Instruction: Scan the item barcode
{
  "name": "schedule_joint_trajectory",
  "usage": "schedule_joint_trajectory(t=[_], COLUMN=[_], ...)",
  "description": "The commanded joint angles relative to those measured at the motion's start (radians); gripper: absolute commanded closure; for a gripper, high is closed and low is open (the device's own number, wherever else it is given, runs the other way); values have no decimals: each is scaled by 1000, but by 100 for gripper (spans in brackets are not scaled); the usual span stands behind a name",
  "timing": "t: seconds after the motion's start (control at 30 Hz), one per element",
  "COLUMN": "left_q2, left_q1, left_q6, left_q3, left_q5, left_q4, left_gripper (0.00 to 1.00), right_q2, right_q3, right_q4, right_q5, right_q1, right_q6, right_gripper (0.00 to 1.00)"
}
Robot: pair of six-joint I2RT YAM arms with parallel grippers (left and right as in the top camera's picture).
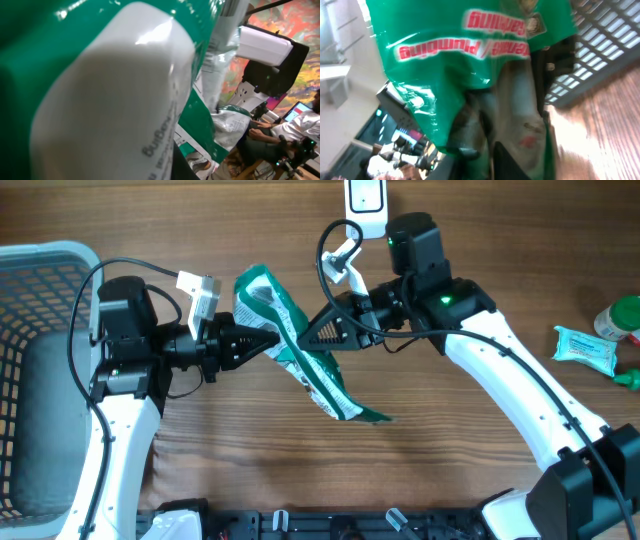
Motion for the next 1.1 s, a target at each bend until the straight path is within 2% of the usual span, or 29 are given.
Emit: schedule_joint_trajectory(t=[0.0,0.13,0.2,0.23,0.4,0.77,0.83,0.9,0.93,1.07], left_q2=[-13,-13,-13,-13,-13,-13,-13,-13,-13,-13], left_q1=[-5,-5,-5,-5,-5,-5,-5,-5,-5,-5], left_q6=[-82,-99,-98,-98,-98,-98,-99,-99,-99,-122], left_q3=[-3,-3,-3,-3,-3,-3,-3,-3,-3,-3], left_q5=[20,20,17,17,13,-6,-30,-51,-50,-50], left_q4=[2,3,3,2,2,4,10,10,9,10], left_gripper=[96,96,96,96,96,96,96,96,96,96], right_q2=[11,11,10,10,10,10,10,10,10,10], right_q3=[-10,-10,-10,-10,-10,-10,-10,-10,-10,-10], right_q4=[-38,-231,-315,-347,-384,-406,-411,-431,-432,-375], right_q5=[198,583,669,693,713,679,510,201,119,66], right_q1=[-27,-71,-97,-114,-180,-219,-266,-321,-346,-317], right_q6=[10,-134,-180,-197,-197,-223,-336,-608,-727,-748], right_gripper=[60,19,3,0,0,0,1,0,0,0])
